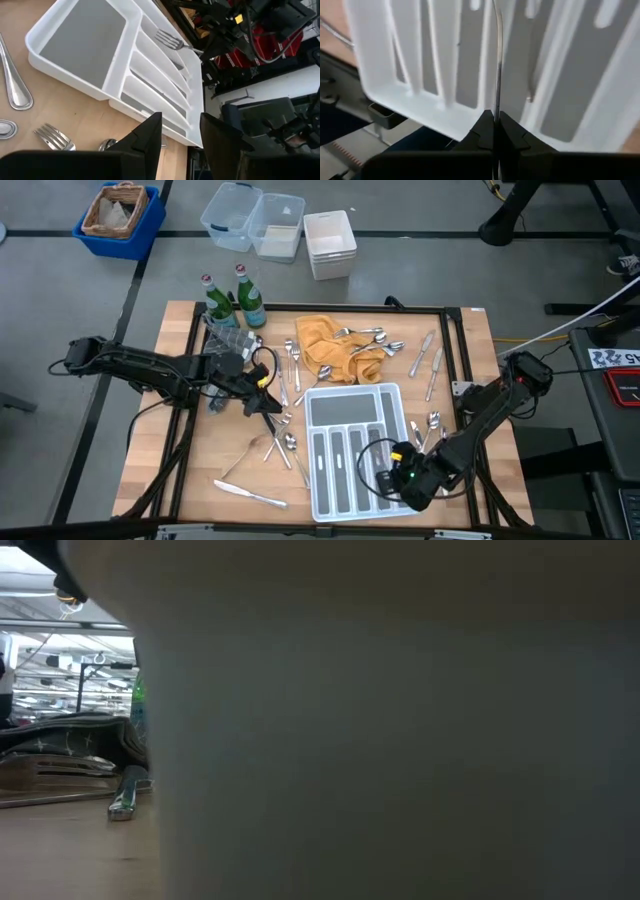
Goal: Sort silverware
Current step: Put the fork into the silverware tray
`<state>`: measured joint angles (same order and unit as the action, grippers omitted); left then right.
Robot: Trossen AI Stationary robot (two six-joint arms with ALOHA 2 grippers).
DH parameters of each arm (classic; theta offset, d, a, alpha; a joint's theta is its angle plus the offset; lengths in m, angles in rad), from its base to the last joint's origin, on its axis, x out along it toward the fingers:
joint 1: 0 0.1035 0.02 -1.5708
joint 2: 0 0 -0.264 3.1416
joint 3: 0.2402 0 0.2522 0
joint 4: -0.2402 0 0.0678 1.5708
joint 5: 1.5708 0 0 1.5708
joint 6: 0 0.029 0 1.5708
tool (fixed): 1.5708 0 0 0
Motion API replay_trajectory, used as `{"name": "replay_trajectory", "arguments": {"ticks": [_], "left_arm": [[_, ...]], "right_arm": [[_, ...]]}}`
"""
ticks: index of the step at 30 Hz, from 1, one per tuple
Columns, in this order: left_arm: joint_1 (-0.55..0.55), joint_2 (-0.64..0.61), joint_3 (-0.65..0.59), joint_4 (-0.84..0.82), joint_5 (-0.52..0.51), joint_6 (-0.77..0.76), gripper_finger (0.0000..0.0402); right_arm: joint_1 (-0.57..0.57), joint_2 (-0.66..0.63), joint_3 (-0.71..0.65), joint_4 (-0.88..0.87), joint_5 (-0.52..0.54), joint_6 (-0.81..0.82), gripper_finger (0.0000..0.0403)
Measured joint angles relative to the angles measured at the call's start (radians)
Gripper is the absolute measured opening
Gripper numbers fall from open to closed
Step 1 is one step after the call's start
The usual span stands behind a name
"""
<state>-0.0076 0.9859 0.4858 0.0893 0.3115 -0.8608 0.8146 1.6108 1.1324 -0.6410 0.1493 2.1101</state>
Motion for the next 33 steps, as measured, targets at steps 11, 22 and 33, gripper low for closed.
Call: {"name": "replay_trajectory", "arguments": {"ticks": [11, 22, 33], "left_arm": [[0.0, 0.0, 0.0, -0.001, 0.0, -0.003, 0.0123], [0.0, 0.0, 0.0, -0.003, -0.029, -0.002, 0.0123], [0.0, 0.0, 0.0, -0.005, -0.03, 0.003, 0.0123]], "right_arm": [[-0.003, 0.03, -0.001, -0.023, 0.003, 0.011, 0.0003], [-0.033, 0.093, -0.001, -0.017, 0.019, 0.007, 0.0003], [-0.058, 0.143, -0.001, -0.006, -0.008, 0.005, 0.0036]]}}
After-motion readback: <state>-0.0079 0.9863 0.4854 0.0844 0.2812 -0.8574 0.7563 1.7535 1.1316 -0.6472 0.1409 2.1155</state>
